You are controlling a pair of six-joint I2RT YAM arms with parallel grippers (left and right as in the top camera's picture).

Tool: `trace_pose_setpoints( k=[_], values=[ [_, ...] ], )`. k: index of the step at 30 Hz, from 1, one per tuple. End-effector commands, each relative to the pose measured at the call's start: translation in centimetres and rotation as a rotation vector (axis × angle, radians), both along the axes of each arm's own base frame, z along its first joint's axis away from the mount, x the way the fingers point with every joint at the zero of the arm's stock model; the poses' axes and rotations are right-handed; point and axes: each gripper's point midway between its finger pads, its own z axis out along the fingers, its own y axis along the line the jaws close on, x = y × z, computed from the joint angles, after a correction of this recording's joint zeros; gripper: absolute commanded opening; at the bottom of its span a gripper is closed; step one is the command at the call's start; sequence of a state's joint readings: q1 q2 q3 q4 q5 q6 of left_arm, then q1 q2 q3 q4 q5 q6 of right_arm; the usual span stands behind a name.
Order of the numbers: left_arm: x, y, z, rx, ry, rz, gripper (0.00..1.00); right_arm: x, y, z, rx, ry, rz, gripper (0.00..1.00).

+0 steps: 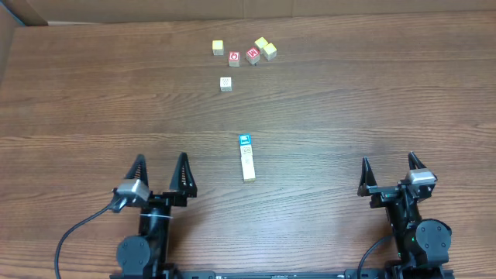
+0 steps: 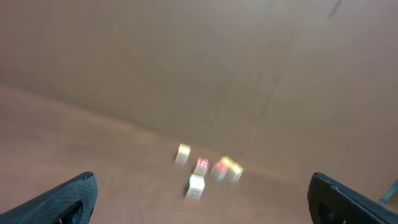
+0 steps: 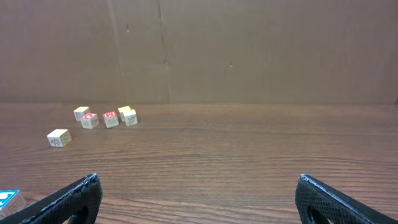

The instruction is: Flip 4 blocks

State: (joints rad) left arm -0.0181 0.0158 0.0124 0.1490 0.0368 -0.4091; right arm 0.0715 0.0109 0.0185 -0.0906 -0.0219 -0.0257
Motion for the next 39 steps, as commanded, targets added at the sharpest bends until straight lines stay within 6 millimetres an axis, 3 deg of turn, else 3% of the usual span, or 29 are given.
trace_pose_setpoints(
  k=[1, 8, 39],
  values=[
    [0.2, 0.3, -1.9, 0.078, 0.064, 0.025, 1.00, 0.0, -0.1, -0.2, -0.001, -0.004, -0.004, 1.00],
    [0.1, -0.5, -5.4, 0.296, 0.191, -0.019, 1.00, 0.0, -0.1, -0.2, -0.001, -0.004, -0.004, 1.00],
    [0.1, -0.7, -5.5, 0.347, 0.188, -0.026, 1.00, 0.0, -0.1, -0.2, -0.001, -0.004, -0.004, 1.00]
  ],
)
